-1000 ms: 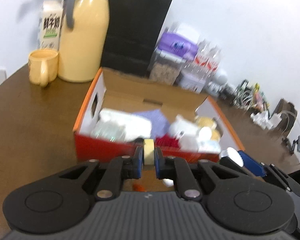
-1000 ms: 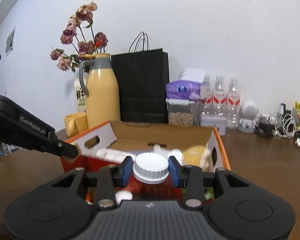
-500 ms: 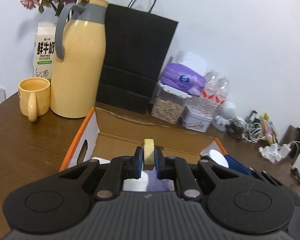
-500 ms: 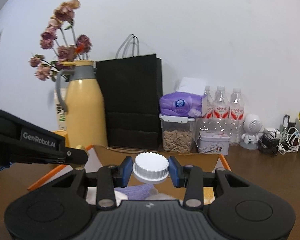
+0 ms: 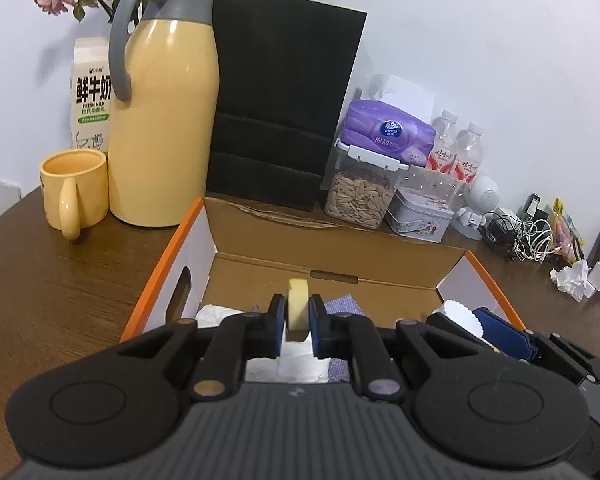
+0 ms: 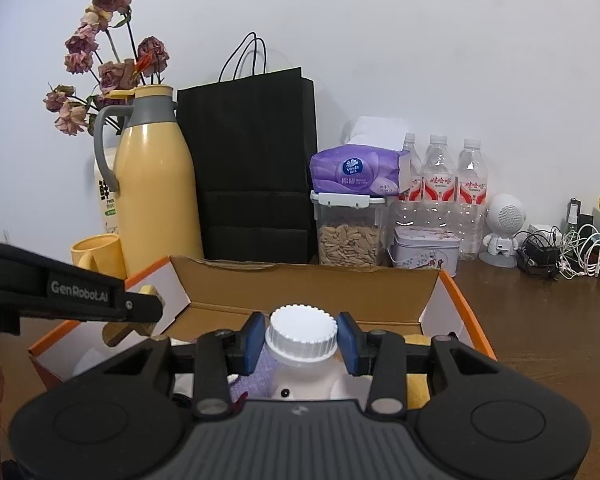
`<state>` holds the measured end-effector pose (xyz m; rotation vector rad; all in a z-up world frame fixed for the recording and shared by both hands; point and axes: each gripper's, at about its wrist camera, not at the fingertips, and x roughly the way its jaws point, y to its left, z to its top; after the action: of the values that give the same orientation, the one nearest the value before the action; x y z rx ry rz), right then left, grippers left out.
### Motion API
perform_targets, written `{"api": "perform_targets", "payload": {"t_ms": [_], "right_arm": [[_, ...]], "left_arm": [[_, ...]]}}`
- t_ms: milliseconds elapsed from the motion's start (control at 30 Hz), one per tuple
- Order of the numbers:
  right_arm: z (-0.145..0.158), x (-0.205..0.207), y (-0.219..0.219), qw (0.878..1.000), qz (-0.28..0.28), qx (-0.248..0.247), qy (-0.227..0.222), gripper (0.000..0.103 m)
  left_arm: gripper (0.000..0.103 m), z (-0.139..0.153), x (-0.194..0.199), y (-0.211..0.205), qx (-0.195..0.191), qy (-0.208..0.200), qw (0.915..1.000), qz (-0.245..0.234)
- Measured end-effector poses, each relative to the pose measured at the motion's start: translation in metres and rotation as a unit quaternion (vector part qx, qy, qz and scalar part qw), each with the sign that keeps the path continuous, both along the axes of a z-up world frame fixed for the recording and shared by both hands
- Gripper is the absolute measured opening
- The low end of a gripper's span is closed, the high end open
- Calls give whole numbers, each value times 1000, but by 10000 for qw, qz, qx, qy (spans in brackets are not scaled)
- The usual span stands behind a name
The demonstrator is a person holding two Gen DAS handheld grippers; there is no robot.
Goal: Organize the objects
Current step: 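Carry the yellow block into the box with left tool while right tool carries the cap there, then open both tools to release the yellow block and white cap into the box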
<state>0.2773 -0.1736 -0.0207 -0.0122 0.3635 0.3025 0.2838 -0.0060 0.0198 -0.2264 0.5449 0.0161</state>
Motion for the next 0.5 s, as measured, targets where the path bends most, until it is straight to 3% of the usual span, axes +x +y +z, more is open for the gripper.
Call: {"api": "perform_targets", "payload": {"t_ms": [33,100,133,167,233,367,500], "right_arm": [[0,-1,0,10000,-14,-18,12,38],[0,-3,-1,10000,-45,-48,6,44],[0,-4,-2,10000,-68,-63,0,49],[0,-5,-2,9999,-89,-76,-13,61],[2,-7,-2,9998,-164,-114,-64,71],[3,-9,-2,9996,-224,-175,-89,95],[4,-12,-3,9995,-258,-172,-73,103]], "left_arm": [[14,1,-2,0,24,-42,10000,16],[27,3,-5,0,85,-111,9999,55],[46,4,-6,0,105,-140,9998,77],[55,5,-8,0,141,-196,9996,108],[57,7,-11,-2,265,-292,9991,148],[97,10,-18,-4,369,-533,9977,197],[103,15,-26,-8,460,-774,9958,167]]}}
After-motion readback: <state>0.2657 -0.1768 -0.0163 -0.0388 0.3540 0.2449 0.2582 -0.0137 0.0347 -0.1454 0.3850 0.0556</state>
